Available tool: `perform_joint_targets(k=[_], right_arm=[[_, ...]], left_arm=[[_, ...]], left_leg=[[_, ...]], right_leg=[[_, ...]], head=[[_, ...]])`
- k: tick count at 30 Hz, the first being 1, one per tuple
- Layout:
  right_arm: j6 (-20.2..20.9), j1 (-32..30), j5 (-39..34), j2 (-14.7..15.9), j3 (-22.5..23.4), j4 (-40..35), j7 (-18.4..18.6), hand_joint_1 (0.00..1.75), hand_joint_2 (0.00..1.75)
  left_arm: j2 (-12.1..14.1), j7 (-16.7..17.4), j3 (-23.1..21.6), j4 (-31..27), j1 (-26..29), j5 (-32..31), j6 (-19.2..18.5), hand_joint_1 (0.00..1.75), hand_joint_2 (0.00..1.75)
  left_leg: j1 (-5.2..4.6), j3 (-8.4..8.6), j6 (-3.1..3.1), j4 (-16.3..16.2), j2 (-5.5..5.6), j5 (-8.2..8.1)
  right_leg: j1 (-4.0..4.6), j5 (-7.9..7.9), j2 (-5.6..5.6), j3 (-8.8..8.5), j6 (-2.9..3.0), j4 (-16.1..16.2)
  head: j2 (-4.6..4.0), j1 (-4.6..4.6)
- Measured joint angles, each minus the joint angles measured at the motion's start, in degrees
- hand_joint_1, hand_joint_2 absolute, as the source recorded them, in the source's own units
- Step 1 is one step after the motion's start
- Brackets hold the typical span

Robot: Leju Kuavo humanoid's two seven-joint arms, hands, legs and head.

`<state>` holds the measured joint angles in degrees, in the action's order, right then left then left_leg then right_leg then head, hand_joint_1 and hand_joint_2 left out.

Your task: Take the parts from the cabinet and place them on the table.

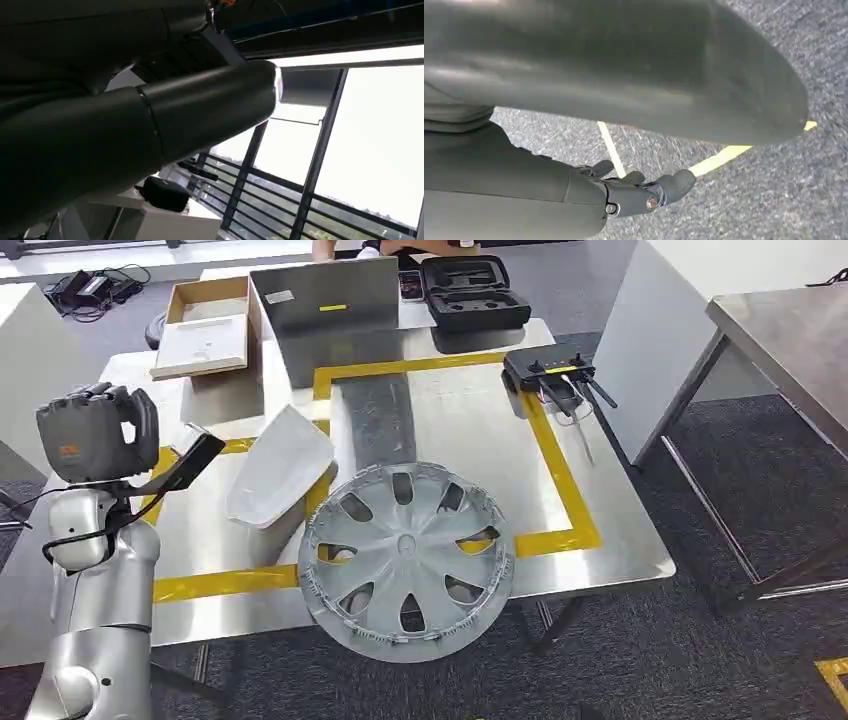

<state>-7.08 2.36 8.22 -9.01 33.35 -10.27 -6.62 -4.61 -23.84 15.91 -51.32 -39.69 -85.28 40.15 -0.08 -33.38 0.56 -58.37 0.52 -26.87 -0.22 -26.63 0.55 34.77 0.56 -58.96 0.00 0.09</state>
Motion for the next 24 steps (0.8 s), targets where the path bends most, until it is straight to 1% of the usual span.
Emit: perform_joint_targets(k=[2, 5, 8, 16, 17, 21, 22, 24], right_arm=[[0.8, 0.0, -0.4, 0.0, 0.2, 0.0, 0.0, 0.0, 0.0], [1.2, 0.0, -0.4, 0.0, 0.3, 0.0, 0.0, 0.0, 0.0], [1.6, 0.0, 0.2, -0.1, 0.3, 0.0, 0.2, 0.0, 0.0], [2.3, 0.0, 1.7, -0.1, 0.3, 0.0, 0.4, 0.0, 0.0], [2.4, 0.0, 1.8, -0.2, 0.3, 0.0, 0.4, 0.0, 0.0], [2.4, 0.0, 2.3, -0.3, 0.2, 0.0, 0.6, 0.0, 0.0], [2.4, 0.0, 2.3, -0.3, 0.2, 0.0, 0.7, 0.0, 0.0], [2.4, 0.1, 2.4, -0.4, 0.2, 0.0, 0.8, 0.0, 0.0]], left_arm=[[0.5, -1.7, 0.2, 0.0, 0.3, 0.2, 0.0, 0.0, 0.0], [0.9, -3.1, 0.8, -0.3, 0.8, 0.3, 0.0, 0.0, 0.0], [1.2, -5.5, 2.3, -0.4, 0.8, 1.5, 0.0, 0.0, 0.0], [1.7, -9.2, 6.1, -1.1, 1.2, 2.3, 0.0, 0.0, 0.0], [1.8, -9.7, 6.6, -1.3, 1.3, 2.6, 0.0, 0.0, 0.0], [1.8, -10.2, 7.8, -1.8, 1.6, 2.0, 0.0, 0.0, 0.0], [1.9, -10.1, 7.9, -1.9, 1.6, 1.7, 0.0, 0.0, 0.0], [2.0, -9.8, 8.3, -2.1, 1.6, 1.2, 0.0, 0.0, 0.0]], left_leg=[[0.0, 0.0, 0.0, 0.0, 0.01, 0.0], [0.0, -0.01, 0.0, 0.0, 0.01, 0.0], [0.0, -0.01, 0.0, 0.0, 0.01, 0.0], [0.0, 0.0, 0.0, 0.0, 0.02, 0.0], [-0.28, -0.06, -0.25, -0.3, 0.02, -0.16], [-0.31, -0.16, -0.48, -0.5, 0.03, -0.29], [-0.36, -0.2, -0.61, -0.5, 0.03, -0.28], [-0.4, -0.14, -1.07, -0.3, 0.03, 0.24]], right_leg=[[0.0, 0.0, -0.01, -0.02, 0.0, 0.0], [0.0, 0.0, 0.0, -0.02, 0.0, 0.0], [-0.01, 0.0, 0.0, -0.02, 0.0, 0.0], [-0.02, 0.0, -0.02, -0.03, 0.0, 0.0], [-0.14, 0.1, -0.05, -0.05, -0.2, 0.1], [-0.18, 0.08, -0.04, -0.07, -0.37, 0.1], [-0.22, 0.14, -0.05, -0.09, -0.5, 0.1], [-0.22, 0.53, 0.01, -0.22, -0.97, 0.4]], head=[[0.0, 0.0], [0.0, 0.02], [0.0, 0.0], [0.0, 0.0], [0.0, -0.02], [0.0, -0.02], [0.0, 0.0], [0.0, -0.04]])
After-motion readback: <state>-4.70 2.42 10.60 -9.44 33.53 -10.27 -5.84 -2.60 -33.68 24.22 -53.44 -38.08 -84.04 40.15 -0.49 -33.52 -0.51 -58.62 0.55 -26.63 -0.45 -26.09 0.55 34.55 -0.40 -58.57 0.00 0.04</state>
